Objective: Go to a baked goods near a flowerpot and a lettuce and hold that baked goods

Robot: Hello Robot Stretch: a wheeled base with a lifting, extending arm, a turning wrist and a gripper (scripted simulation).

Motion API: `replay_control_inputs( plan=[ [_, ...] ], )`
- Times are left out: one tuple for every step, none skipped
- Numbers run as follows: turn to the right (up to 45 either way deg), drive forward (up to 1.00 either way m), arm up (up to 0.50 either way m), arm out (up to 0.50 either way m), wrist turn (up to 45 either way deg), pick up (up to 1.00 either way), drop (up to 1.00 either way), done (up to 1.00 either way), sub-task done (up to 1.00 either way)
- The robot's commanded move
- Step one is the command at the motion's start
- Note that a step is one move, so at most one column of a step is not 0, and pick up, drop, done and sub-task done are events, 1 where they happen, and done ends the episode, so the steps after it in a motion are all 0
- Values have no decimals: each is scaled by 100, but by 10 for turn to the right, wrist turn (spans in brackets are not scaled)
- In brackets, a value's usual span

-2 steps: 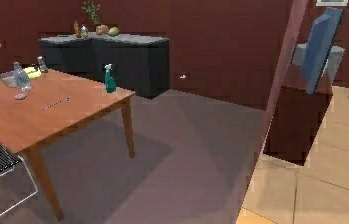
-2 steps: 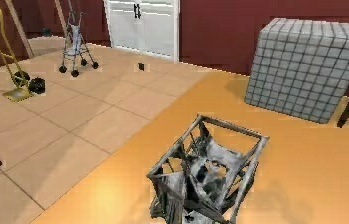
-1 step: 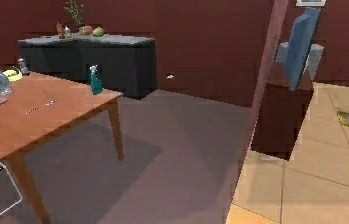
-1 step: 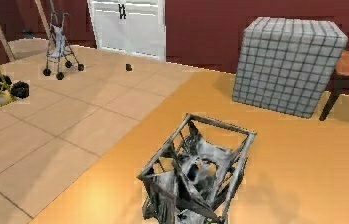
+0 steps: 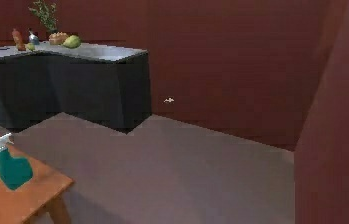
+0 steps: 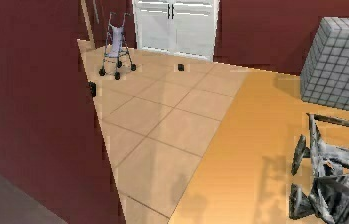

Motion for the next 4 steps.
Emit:
replay_control_inputs(
  plan=[
    [-30,0,0,0,0,0,0,0,0],
    [0,10,0,0,0,0,0,0,0],
    [0,60,0,0,0,0,0,0,0],
    [240,0,0,0,0,0,0,0,0]
  ],
)
